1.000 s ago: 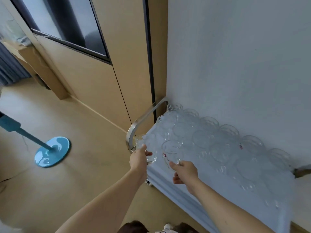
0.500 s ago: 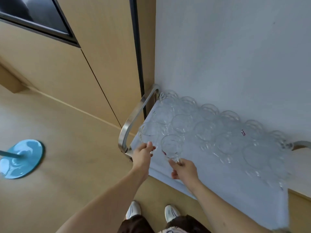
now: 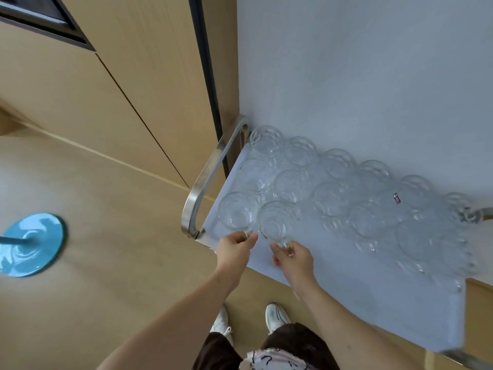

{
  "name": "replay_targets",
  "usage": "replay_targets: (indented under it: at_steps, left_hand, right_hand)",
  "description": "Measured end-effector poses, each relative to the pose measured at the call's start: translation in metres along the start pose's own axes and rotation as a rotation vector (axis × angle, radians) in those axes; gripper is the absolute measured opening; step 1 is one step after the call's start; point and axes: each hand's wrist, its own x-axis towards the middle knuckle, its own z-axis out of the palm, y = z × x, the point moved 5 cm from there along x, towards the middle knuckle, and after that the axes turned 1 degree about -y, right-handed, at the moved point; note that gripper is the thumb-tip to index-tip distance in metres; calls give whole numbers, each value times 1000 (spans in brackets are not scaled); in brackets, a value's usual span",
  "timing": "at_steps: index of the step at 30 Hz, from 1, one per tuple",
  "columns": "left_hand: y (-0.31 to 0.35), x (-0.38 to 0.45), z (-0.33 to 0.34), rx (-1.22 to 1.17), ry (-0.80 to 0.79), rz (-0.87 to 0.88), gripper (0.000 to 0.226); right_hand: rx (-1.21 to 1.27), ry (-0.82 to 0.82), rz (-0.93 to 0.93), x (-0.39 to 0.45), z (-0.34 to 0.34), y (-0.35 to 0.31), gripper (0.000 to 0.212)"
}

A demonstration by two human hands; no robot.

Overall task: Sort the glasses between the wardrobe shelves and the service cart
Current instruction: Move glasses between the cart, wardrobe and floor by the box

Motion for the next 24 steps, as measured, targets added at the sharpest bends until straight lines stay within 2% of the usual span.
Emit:
replay_targets:
  at_steps: [4,7,10,14,18,24]
  left_hand:
    - [7,3,6,85,2,43,45]
    - [5,6,7,61,-8,30,40]
    - [3,4,8,48,-28,22,31]
    - [5,1,7,97,-16,19,27]
    - [14,-1,7,288,-3,40,41]
    - [33,-12,3,737,-62,230,34]
  right_hand:
    - [-86,7,-1,7,-3,4,43]
    - [-134,21,-22,12,-4,3,29]
    - [-147,15,-23,14,-4,3,40]
    - [-196,26,-48,14,-6,0,43]
    - [-243,34,-60,13,-10,-7,44]
    - [-302,36,-50,8,-13,-17,53]
